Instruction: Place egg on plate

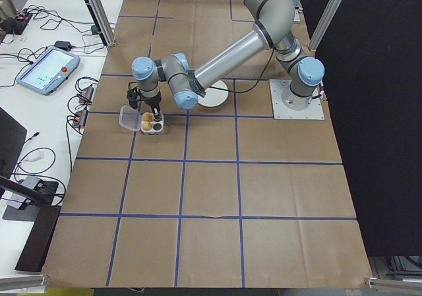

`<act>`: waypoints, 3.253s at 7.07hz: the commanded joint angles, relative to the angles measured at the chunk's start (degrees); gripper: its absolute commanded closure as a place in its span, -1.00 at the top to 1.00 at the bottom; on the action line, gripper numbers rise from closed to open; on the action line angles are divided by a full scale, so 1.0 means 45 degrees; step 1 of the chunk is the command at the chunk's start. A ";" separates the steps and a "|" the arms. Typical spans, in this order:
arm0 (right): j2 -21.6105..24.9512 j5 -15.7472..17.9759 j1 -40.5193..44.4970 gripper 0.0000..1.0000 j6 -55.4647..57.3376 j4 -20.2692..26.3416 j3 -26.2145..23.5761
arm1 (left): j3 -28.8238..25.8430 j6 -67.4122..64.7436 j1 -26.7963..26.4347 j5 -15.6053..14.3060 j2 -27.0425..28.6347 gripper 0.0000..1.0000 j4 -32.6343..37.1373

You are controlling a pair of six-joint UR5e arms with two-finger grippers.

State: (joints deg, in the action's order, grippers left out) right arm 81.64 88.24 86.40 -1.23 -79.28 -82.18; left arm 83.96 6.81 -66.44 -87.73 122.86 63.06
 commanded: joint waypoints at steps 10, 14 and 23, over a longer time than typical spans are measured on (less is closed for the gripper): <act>0.0002 0.0000 0.0000 1.00 0.0000 0.0000 0.0000 | 0.6655 -0.2176 -0.1094 0.0161 -0.4704 -0.16 0.2609; 0.0002 0.0000 0.0000 1.00 0.0000 0.0000 0.0000 | 0.6520 -0.1963 -0.0977 0.0023 -0.4529 1.00 0.1106; 0.0002 0.0000 0.0000 1.00 0.0000 0.0000 0.0000 | -0.1504 0.4687 -0.0332 -0.1303 0.0348 1.00 0.1261</act>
State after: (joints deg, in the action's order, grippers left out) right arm 81.65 88.26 86.40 -1.23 -79.28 -82.18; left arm 80.17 21.78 -68.23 -93.22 121.73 69.04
